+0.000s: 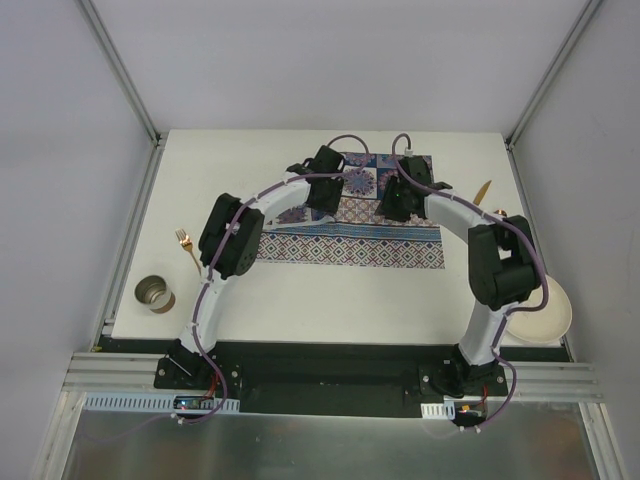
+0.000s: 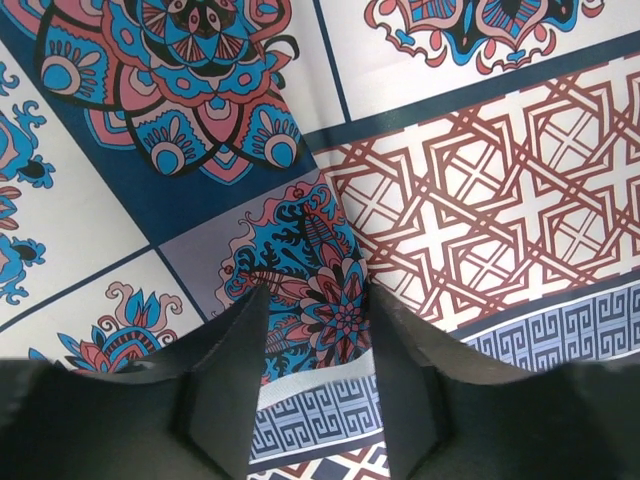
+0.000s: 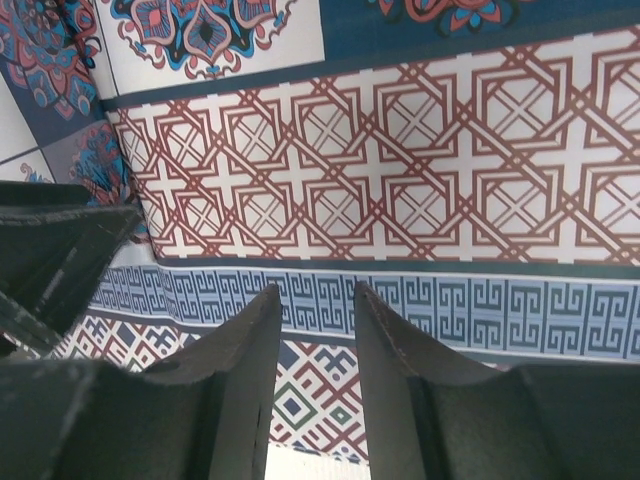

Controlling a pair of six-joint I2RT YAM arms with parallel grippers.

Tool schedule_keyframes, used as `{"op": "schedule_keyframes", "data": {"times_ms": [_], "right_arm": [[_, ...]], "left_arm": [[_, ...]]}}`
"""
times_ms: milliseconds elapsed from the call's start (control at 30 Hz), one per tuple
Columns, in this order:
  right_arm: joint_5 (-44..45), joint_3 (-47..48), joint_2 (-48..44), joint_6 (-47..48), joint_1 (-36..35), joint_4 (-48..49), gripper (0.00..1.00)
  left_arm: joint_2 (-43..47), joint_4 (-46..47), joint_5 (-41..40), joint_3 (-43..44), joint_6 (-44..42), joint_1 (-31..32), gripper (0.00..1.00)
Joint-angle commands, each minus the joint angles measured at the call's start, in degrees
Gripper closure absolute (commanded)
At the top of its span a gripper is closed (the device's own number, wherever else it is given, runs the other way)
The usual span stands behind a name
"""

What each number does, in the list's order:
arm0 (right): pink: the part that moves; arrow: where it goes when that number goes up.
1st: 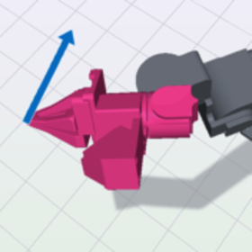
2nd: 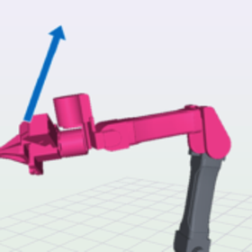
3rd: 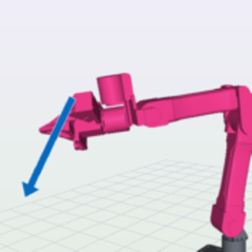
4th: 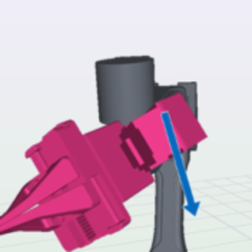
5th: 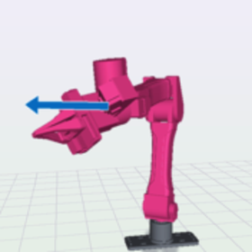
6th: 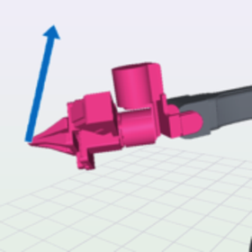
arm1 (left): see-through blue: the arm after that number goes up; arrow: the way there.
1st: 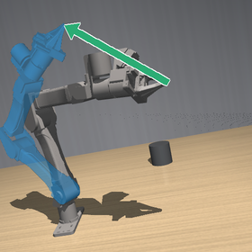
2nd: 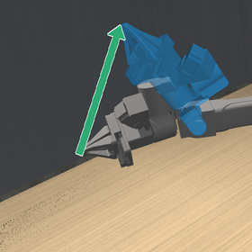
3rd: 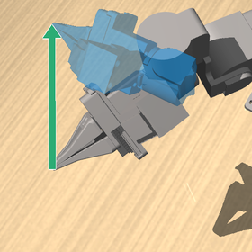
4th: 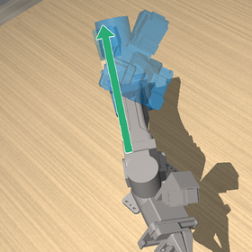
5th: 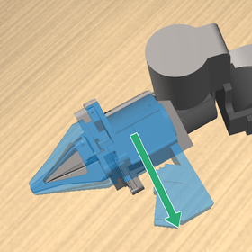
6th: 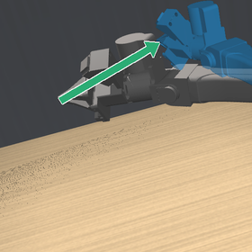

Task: Set the dinner table for one person
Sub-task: Flatten out the napkin at the center of the board.

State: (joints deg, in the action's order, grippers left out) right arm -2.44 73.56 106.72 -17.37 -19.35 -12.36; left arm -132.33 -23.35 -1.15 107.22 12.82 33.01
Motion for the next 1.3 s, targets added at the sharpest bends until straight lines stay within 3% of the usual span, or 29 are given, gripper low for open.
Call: {"op": "schedule_keyframes", "data": {"times_ms": [0,67,200,333,767,1267], "right_arm": [[-0.3,-1.3,-5.0,-0.7,0.5,1.0,0.63],[-0.1,-1.8,-5.9,-0.7,0.7,1.2,0.62],[-0.3,-1.8,-6.2,-0.7,1.1,1.3,0.63],[-0.9,-2.3,-5.5,-1.0,1.1,1.4,0.63],[-0.7,-9.6,-9.1,-1.5,1.0,3.8,0.64],[0.1,-20.8,-20.2,-1.1,2.5,4.9,0.64]], "left_arm": [[-2.5,-3.4,-2.2,1.7,-1.7,0.5,0.61],[-2.6,-3.5,-2.8,1.8,-1.7,0.7,0.66],[-2.4,-3.8,-3.6,2.2,-1.8,1.1,0.91],[-0.9,-4.3,-6.0,2.8,-2.2,1.1,0.98],[5.5,-4.3,-17.7,9.8,-4.7,-2.1,1.00],[0.5,-4.5,-28.0,21.9,-3.3,-16.6,1.00]]}}
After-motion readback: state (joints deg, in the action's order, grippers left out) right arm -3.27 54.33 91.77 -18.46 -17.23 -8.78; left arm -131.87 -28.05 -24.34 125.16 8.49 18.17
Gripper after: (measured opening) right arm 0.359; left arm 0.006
